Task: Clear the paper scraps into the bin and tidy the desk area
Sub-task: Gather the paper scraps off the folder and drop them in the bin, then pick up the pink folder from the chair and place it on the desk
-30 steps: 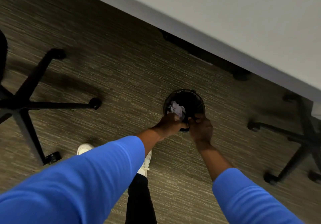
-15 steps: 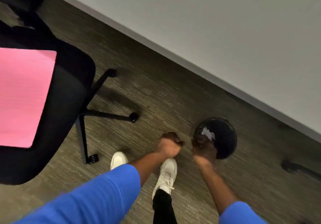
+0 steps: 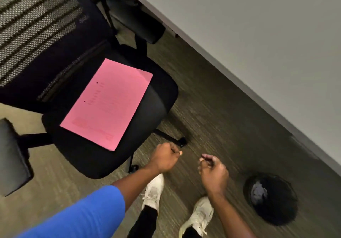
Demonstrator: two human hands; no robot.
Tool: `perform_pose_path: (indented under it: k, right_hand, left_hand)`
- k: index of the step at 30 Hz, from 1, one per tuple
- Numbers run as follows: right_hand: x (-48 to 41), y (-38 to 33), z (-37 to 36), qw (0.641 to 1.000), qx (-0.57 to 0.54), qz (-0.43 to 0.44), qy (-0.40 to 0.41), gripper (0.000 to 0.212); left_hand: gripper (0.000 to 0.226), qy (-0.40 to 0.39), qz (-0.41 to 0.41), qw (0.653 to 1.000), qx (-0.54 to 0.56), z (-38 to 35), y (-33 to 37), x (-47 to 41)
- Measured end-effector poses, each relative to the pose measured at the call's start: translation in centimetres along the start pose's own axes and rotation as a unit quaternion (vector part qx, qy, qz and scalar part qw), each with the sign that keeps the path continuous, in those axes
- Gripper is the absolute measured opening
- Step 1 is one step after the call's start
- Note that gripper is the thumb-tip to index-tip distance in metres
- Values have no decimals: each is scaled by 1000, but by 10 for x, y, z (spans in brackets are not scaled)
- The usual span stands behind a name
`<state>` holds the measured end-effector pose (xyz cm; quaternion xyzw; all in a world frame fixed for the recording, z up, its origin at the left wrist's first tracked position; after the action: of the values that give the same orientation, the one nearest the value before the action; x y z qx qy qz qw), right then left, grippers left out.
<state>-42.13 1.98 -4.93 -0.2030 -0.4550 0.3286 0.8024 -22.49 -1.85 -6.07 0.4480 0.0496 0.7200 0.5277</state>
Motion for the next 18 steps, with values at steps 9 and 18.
perform_pose_path:
  k: [9, 18]
  right_hand:
    - [24, -108, -109, 990, -38, 92, -95, 14]
    - [27, -169, -181, 985, -25, 79, -154, 15]
  left_hand:
    - [25, 188, -16, 981, 44, 174, -47, 4]
    - [35, 287, 76, 952, -70, 284, -121, -23]
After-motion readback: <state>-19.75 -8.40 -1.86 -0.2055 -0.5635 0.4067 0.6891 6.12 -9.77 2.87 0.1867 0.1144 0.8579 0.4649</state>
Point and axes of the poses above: each hand's wrist, its own x-axis away from the middle knuckle, its own z-axis out of the back of the hand, y = z × x, the point moved 2 cm from there along -x, towards the middle knuckle, and after that the axes turned 5 degrees about -z, right-handed, at the moved point
